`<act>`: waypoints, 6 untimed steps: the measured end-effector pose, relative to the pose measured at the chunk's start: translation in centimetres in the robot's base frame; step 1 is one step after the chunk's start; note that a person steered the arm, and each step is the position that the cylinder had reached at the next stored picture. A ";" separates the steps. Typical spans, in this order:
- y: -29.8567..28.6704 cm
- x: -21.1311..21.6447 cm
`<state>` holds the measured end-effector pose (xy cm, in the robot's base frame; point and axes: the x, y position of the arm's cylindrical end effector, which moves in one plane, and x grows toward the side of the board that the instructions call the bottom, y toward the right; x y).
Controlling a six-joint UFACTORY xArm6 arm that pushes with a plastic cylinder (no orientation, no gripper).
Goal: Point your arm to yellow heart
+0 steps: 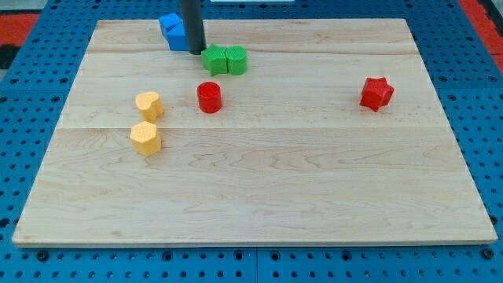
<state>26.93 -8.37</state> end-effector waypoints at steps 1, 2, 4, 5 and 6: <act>0.9 0.0; 1.0 0.0; -6.8 1.5; -8.1 6.4; -5.8 9.6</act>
